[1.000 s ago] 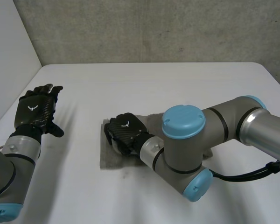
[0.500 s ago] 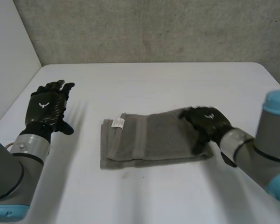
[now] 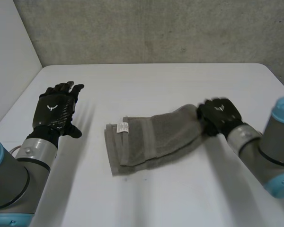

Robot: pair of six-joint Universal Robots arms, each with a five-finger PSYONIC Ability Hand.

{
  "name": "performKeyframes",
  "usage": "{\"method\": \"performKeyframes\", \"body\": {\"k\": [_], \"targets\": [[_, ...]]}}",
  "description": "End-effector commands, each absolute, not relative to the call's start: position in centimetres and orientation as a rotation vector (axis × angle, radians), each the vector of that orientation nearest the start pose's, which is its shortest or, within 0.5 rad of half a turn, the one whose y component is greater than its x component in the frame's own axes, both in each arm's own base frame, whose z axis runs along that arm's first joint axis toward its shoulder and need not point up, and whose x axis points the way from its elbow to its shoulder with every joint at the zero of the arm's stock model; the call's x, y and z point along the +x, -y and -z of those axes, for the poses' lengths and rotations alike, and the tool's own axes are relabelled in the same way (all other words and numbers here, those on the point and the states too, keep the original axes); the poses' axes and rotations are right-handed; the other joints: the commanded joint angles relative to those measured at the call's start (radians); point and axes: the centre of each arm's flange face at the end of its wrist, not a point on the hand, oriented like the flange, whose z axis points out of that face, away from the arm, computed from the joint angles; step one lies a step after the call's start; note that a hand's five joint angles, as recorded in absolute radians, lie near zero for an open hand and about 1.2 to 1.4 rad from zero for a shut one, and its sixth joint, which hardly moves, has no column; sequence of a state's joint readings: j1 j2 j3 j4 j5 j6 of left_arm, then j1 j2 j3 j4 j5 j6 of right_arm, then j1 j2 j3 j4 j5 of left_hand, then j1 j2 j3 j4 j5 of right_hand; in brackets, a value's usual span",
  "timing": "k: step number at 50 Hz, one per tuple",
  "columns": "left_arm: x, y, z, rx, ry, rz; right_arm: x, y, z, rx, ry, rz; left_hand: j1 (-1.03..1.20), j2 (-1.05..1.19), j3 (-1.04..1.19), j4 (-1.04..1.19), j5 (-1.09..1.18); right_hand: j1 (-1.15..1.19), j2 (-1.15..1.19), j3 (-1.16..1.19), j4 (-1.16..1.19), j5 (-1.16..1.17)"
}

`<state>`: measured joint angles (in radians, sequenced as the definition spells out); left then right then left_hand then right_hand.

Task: Fold the towel.

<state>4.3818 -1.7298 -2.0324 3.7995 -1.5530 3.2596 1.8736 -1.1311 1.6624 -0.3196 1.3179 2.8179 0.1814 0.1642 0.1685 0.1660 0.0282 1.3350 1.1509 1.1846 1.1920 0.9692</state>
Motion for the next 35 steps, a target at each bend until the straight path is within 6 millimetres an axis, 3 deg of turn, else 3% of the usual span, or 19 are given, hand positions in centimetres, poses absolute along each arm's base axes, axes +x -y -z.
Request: {"method": "performKeyframes", "body": {"k": [1,2,3,5,6,8,13,15,17,18,19,21,22,24,26,29,31,33,35], "targets": [[-22.4,24.8,-19.0,0.524,-2.227,2.384,34.3,24.8,-19.2,-1.134,-1.818,1.793,-0.007,0.010,0.006,0.009,-0.028,0.061,0.245,0.212,0.204,0.253],[-22.4,24.8,-19.3,0.520,-2.216,2.394,36.0,23.5,-18.8,-1.184,-1.783,1.742,-0.006,0.011,0.007,0.009,-0.027,0.061,0.245,0.212,0.204,0.253],[-22.4,24.8,-19.3,0.520,-2.216,2.394,36.0,23.5,-18.8,-1.185,-1.782,1.742,-0.006,0.011,0.007,0.009,-0.027,0.061,0.245,0.212,0.204,0.253],[-22.2,24.9,-19.7,0.507,-2.198,2.407,38.8,20.4,-17.7,-1.274,-1.716,1.627,-0.003,0.014,0.010,0.012,-0.024,0.061,0.245,0.212,0.204,0.253],[-22.2,24.9,-19.7,0.507,-2.198,2.407,38.8,20.4,-17.7,-1.274,-1.716,1.626,-0.003,0.014,0.010,0.012,-0.024,0.061,0.245,0.212,0.204,0.253],[-22.1,25.0,-20.0,0.501,-2.185,2.418,40.7,17.7,-15.7,-1.356,-1.658,1.499,0.000,0.017,0.013,0.015,-0.022,0.061,0.245,0.212,0.204,0.253],[-22.1,25.3,-21.1,0.470,-2.168,2.458,41.1,15.8,-14.0,-1.409,-1.643,1.385,-0.007,0.010,0.006,0.009,-0.028,0.061,0.245,0.212,0.204,0.253],[-22.4,25.2,-21.4,0.472,-2.171,2.474,41.1,15.9,-14.4,-1.402,-1.647,1.394,-0.007,0.010,0.006,0.009,-0.028,0.061,0.245,0.212,0.204,0.253],[-22.8,25.4,-22.2,0.463,-2.191,2.496,40.6,16.0,-16.2,-1.350,-1.650,1.422,-0.007,0.010,0.006,0.009,-0.028,-0.864,-0.680,-0.713,-0.721,-0.673],[-23.2,25.4,-22.7,0.464,-2.206,2.505,40.0,16.8,-17.7,-1.290,-1.658,1.459,-0.007,0.010,0.006,0.009,-0.028,-1.160,-0.976,-1.010,-1.017,-0.969],[-23.2,25.4,-22.7,0.464,-2.207,2.505,40.0,16.8,-17.7,-1.289,-1.658,1.459,-0.007,0.010,0.006,0.009,-0.028,-1.160,-0.976,-1.010,-1.017,-0.969],[-24.2,25.5,-23.4,0.465,-2.271,2.513,37.4,20.3,-19.9,-1.112,-1.742,1.533,-0.007,0.010,0.006,0.009,-0.028,-1.160,-0.976,-1.010,-1.017,-0.969],[-24.2,25.5,-23.4,0.465,-2.272,2.513,37.4,20.3,-19.9,-1.111,-1.743,1.533,-0.007,0.010,0.006,0.009,-0.028,-1.160,-0.976,-1.010,-1.017,-0.969],[-24.9,25.6,-23.1,0.468,-2.338,2.491,35.4,22.6,-20.9,-0.951,-1.810,1.561,-0.007,0.010,0.006,0.009,-0.028,-1.160,-0.976,-1.010,-1.017,-0.969],[-27.6,25.1,-21.5,0.523,-2.543,2.385,34.6,23.5,-20.9,-0.886,-1.853,1.560,-0.006,0.011,0.007,0.009,-0.027,-1.160,-0.976,-1.010,-1.017,-0.969],[-28.5,24.6,-20.6,0.541,-2.641,2.308,33.4,24.6,-20.3,-0.796,-1.927,1.551,-0.006,0.011,0.007,0.009,-0.027,-1.160,-0.976,-1.010,-1.017,-0.969],[-29.0,23.7,-18.3,0.506,-2.807,2.101,33.1,25.0,-19.7,-0.774,-1.961,1.536,-0.006,0.011,0.007,0.009,-0.027,-1.160,-0.976,-1.010,-1.017,-0.969],[-28.8,23.2,-17.2,0.462,-2.863,1.992,32.9,25.2,-18.9,-0.773,-1.993,1.509,-0.007,0.010,0.006,0.009,-0.028,-1.160,-0.976,-1.010,-1.017,-0.969],[-28.5,22.9,-16.3,0.420,-2.890,1.907,33.0,25.3,-16.6,-0.785,-2.067,1.421,-0.006,0.011,0.007,0.009,-0.027,-1.160,-0.976,-1.010,-1.017,-0.969]]}}
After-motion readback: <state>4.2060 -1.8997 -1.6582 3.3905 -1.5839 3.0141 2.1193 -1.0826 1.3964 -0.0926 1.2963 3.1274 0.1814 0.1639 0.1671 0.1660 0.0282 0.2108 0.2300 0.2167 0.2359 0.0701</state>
